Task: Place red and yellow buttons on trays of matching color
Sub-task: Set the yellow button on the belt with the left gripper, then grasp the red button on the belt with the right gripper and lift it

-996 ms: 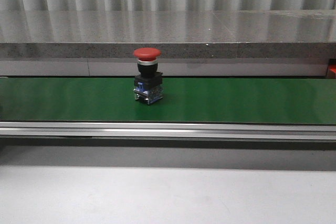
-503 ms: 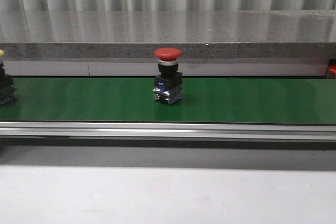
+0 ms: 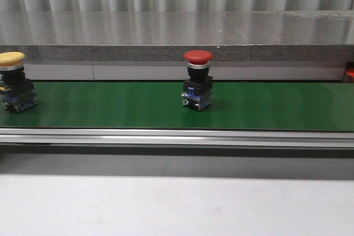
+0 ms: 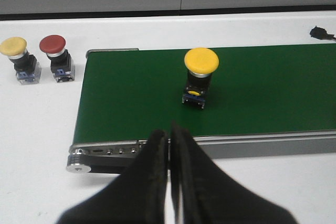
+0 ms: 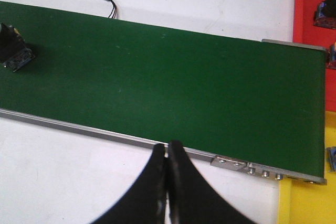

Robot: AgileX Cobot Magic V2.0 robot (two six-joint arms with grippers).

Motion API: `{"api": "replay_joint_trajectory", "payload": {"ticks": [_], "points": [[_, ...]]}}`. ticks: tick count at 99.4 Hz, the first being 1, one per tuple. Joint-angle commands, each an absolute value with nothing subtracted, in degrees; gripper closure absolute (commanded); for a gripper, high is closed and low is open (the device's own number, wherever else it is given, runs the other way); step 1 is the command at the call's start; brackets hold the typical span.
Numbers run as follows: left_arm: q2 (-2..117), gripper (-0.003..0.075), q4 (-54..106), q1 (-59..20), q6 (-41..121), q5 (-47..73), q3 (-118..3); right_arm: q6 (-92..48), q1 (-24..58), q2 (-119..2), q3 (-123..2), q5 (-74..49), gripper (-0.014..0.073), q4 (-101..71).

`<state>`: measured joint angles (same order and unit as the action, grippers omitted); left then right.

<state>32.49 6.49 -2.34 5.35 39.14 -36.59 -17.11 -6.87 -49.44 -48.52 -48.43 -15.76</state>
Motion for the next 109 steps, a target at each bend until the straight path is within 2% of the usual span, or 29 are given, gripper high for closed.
{"api": "replay_joint_trajectory", "payload": {"ticks": [1, 9, 16, 20, 23, 30, 34, 43, 52, 64, 109], "points": [[32.49, 0.0739, 7.46, -2.86, 5.45, 34.62, -38.16, -17.47, -6.64, -48.73, -50.09, -45.32, 0.0718, -16.49], [32.49, 0.0739, 7.46, -2.86, 5.45, 34.99, -38.16, -17.47, -6.64, -48.83, -50.09, -45.32, 0.0712, -16.49], [32.49, 0.0739, 7.46, -2.86, 5.45, 35.08, -38.16, -17.47, -6.64, -48.83, -50.09, -45.58, 0.0657, -16.94], [32.49, 0.0739, 7.46, -2.86, 5.45, 35.08, -38.16, -17.47, -6.64, -48.83, -50.09, -45.74, 0.0561, -17.28], [32.49, 0.0739, 7.46, -2.86, 5.45, 35.08, -38.16, -17.47, -6.64, -48.83, -50.09, -45.83, 0.053, -17.4], [32.49, 0.0739, 7.46, -2.86, 5.45, 35.08, -38.16, -17.47, -6.64, -48.83, -50.09, -45.97, 0.034, -17.51], [32.49, 0.0739, 7.46, -2.86, 5.45, 35.08, -38.16, -17.47, -6.64, -48.83, -50.09, -45.98, 0.0188, -17.51], [32.49, 0.0739, 7.46, -2.86, 5.45, 35.08, -38.16, -17.47, -6.64, -48.83, -50.09, -45.61, -0.0023, -17.85], [32.49, 0.0739, 7.46, -2.86, 5.45, 34.95, -38.16, -17.47, -6.64, -48.97, -50.09, -44.97, 0.0015, -20.05], [32.49, 0.0739, 7.46, -2.86, 5.45, 34.95, -38.16, -19.01, -5.71, -50.99, -50.83, -44.87, 0.0017, -21.32], [32.49, 0.0739, 7.46, -2.86, 5.45, 34.95, -38.16, -21.46, 8.08, -71.75, -58.88, -40.89, 0.0017, -21.34]]}}
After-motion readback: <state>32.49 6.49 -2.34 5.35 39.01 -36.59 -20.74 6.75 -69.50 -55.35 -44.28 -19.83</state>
